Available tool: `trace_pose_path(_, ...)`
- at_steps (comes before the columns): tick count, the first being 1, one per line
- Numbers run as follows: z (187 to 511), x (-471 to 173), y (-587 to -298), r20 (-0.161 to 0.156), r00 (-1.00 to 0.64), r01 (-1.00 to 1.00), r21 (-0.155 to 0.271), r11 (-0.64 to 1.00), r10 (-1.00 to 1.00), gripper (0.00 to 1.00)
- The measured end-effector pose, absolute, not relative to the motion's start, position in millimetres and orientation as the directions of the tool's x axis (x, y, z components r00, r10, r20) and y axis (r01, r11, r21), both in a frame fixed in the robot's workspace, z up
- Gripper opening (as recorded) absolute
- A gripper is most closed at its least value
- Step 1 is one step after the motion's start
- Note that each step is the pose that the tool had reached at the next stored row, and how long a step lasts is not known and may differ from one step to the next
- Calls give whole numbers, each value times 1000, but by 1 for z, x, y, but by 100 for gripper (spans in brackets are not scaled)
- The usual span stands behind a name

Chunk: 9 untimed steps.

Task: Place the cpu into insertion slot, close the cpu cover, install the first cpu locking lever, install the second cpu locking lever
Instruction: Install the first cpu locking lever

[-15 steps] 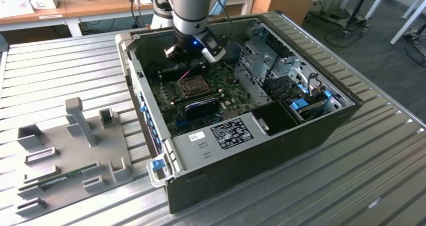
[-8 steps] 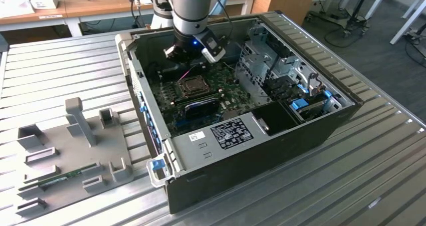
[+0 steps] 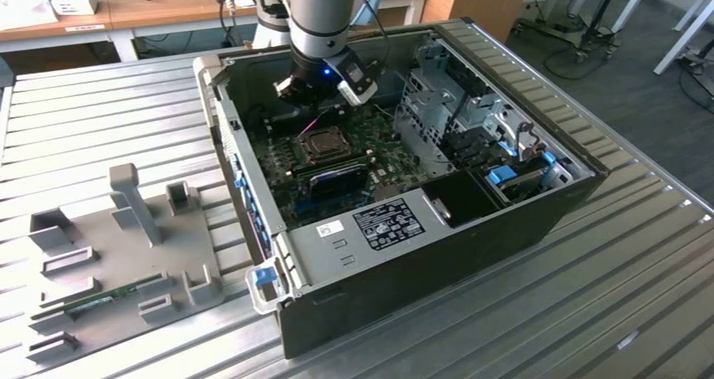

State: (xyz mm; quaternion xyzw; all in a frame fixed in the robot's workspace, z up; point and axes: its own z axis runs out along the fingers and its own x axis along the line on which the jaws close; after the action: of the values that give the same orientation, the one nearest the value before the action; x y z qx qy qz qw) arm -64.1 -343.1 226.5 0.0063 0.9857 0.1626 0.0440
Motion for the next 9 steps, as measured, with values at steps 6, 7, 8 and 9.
trace_pose_path(6, 226, -64, -343, -78, -997, 0, 321, 947, 27, 11)
trace_pose_path(7, 227, -64, -343, -77, -997, 1, 321, 947, 27, 11)
trace_pose_path(8, 226, -64, -343, -76, -997, 1, 321, 947, 27, 11)
trace_pose_path(9, 226, -64, -343, -75, -997, 1, 321, 947, 27, 11)
